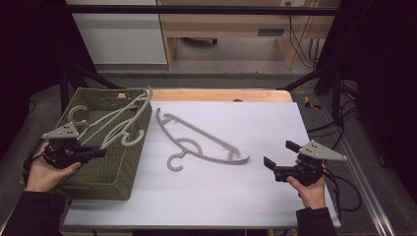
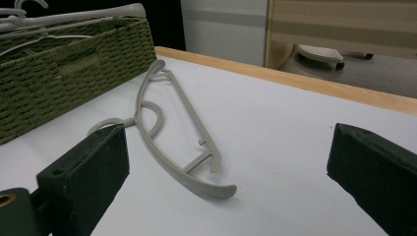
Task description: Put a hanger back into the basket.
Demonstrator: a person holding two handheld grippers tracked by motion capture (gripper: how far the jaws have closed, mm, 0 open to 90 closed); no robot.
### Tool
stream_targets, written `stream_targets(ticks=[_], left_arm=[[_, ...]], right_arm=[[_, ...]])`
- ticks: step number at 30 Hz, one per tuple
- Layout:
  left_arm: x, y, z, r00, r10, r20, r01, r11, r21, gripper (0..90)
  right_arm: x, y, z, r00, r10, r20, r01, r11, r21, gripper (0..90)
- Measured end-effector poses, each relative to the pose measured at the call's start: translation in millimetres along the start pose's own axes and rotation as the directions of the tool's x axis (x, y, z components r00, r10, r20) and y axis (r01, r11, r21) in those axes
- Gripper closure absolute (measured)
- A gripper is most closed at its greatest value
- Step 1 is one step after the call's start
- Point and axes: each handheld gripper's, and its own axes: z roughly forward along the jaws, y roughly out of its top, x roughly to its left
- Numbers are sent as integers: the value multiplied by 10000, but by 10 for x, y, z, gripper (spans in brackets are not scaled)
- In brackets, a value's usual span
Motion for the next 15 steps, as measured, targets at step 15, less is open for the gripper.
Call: stream_targets(ticks=[15], left_arm=[[182, 22, -29, 9996, -222, -157, 226, 9995, 210, 814]], right_arm=[[4, -1, 10, 10000, 16, 1, -16, 10000, -9, 24]])
